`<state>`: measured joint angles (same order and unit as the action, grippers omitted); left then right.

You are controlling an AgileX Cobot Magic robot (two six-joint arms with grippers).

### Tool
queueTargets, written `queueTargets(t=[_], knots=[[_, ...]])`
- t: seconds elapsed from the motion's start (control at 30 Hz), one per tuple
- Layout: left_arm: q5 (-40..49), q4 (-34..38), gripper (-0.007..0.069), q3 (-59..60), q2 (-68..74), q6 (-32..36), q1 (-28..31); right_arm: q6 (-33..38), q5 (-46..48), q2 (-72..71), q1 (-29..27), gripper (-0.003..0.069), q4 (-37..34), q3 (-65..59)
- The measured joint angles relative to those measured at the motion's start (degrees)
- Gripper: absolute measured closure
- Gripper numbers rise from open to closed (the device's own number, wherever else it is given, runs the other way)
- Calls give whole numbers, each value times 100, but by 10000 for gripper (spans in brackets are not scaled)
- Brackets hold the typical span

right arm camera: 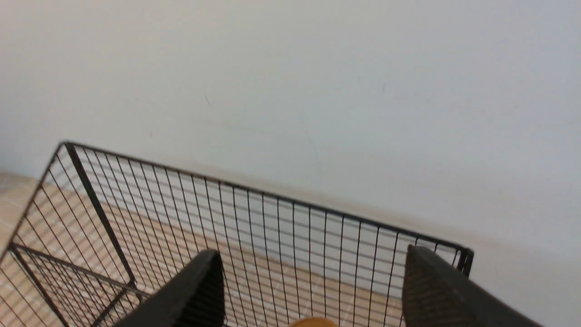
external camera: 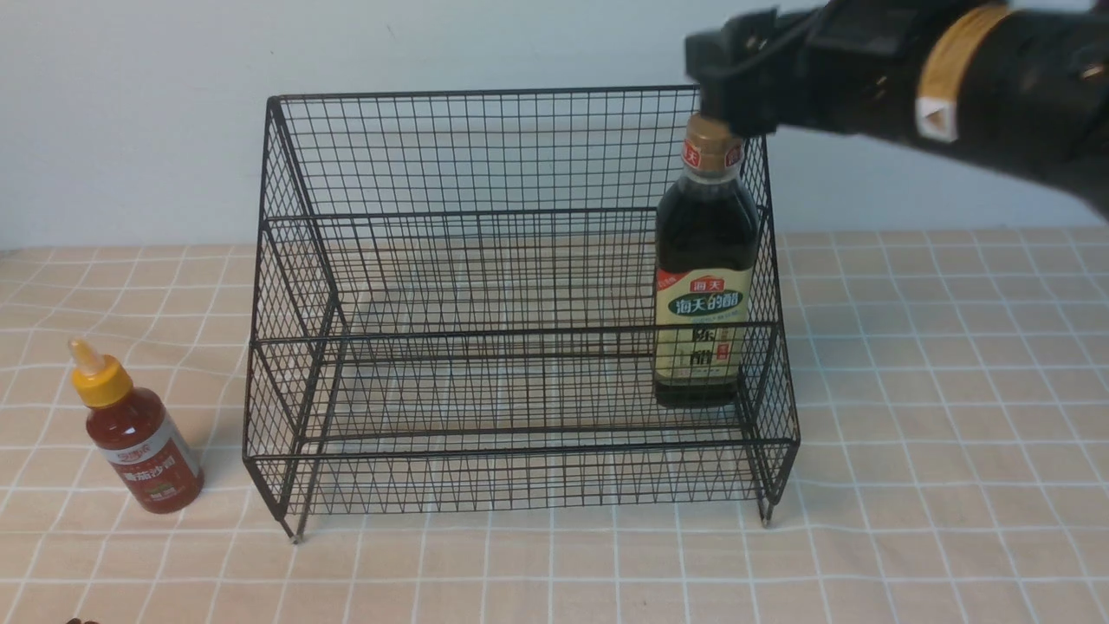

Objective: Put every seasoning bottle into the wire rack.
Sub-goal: Use the left arm to grab the condiment bottle closest to it

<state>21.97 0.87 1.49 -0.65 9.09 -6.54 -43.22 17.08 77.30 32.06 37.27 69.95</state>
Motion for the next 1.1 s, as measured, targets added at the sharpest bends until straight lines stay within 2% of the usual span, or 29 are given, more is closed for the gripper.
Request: queueTargets(t=[0.13,0.17,0.23,0.27,0.33,0.37,0.43,0.47,0.57,0.6,0.7,0.77,0.9,1.1], knots=[[0,0,631,0,0,0,0,21,465,-648,7,224,-252,0],[0,0,631,0,0,0,0,93,765,-875,7,270,-408,0],[0,0,631,0,0,0,0,229,1138,-1101,7,312,-503,0],[0,0,631,0,0,0,0,503,1653,-1358,7,382,-627,0],[0,0,631,0,0,0,0,894,2222,-1606,7,474,-740,0],[0,0,631,0,0,0,0,1494,2985,-1869,7,567,-853,0],[0,0,631,0,0,0,0,2533,3992,-2256,7,643,-1144,0],[0,0,631,0,0,0,0,2878,4369,-2389,7,656,-1349,0],[0,0,631,0,0,0,0,3248,4774,-2565,7,666,-1789,0],[0,0,631,0,0,0,0,3530,4996,-2751,7,671,-2340,0],[0,0,631,0,0,0,0,3889,4824,-3055,7,672,-3405,0],[0,0,631,0,0,0,0,4036,4331,-3242,7,672,-4116,0],[0,0,631,0,0,0,0,4167,3439,-3458,7,672,-4616,7],[0,0,631,0,0,0,0,4204,2987,-3513,7,672,-4680,7]])
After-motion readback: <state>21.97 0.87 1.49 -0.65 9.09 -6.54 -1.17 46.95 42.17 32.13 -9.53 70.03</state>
